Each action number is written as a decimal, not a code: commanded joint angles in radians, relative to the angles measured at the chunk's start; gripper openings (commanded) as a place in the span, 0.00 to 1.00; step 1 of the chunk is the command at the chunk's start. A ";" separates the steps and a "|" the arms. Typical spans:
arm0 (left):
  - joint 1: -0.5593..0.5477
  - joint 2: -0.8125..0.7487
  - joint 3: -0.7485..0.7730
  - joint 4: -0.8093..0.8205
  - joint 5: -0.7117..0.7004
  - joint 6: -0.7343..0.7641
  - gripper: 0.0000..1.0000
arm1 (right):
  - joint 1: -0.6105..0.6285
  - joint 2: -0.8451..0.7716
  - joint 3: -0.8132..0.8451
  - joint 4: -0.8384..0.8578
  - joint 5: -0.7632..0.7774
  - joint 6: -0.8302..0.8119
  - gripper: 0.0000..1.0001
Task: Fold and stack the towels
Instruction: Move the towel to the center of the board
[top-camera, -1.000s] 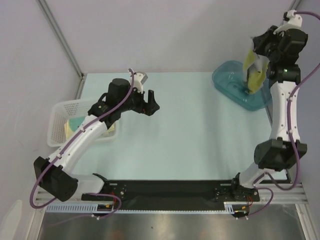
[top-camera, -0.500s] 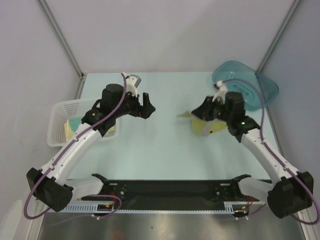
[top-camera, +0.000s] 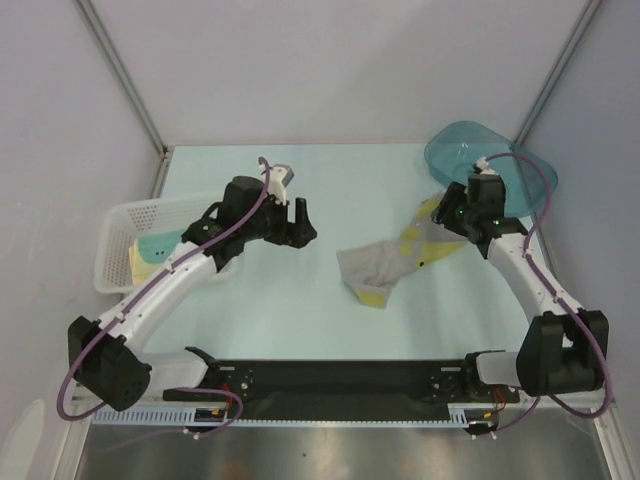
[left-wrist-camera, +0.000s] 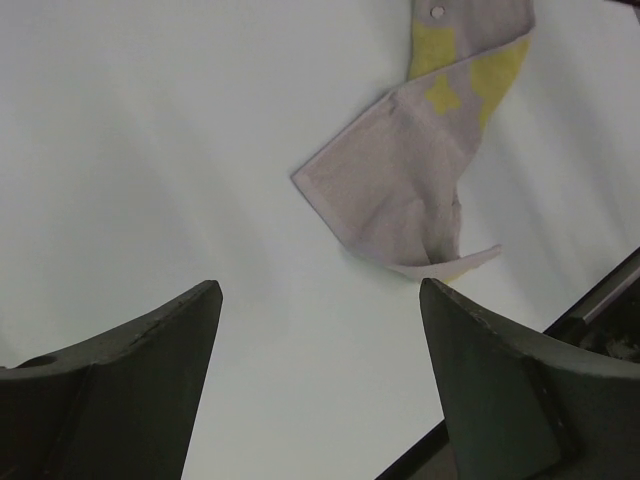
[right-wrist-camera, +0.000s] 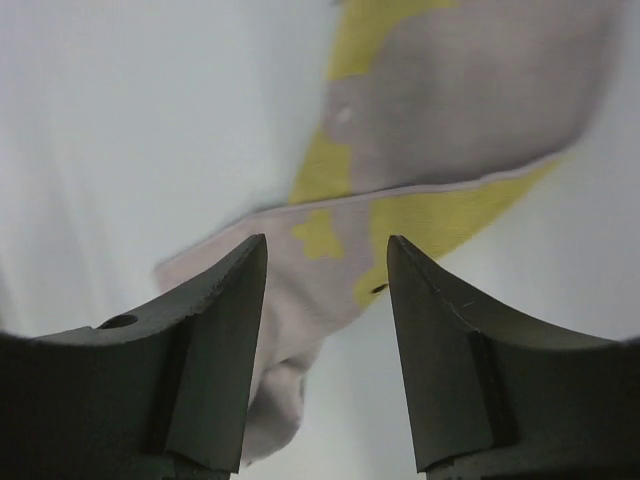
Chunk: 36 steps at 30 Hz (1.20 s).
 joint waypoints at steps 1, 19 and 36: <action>-0.040 0.051 0.039 0.020 0.042 -0.017 0.86 | -0.120 0.068 -0.021 0.038 0.058 0.046 0.56; -0.089 0.114 -0.028 0.051 -0.033 -0.101 0.81 | -0.092 0.414 -0.086 0.230 -0.233 0.024 0.41; -0.034 0.123 0.042 0.013 -0.048 -0.045 0.76 | 0.329 0.109 -0.250 -0.008 -0.187 -0.042 0.37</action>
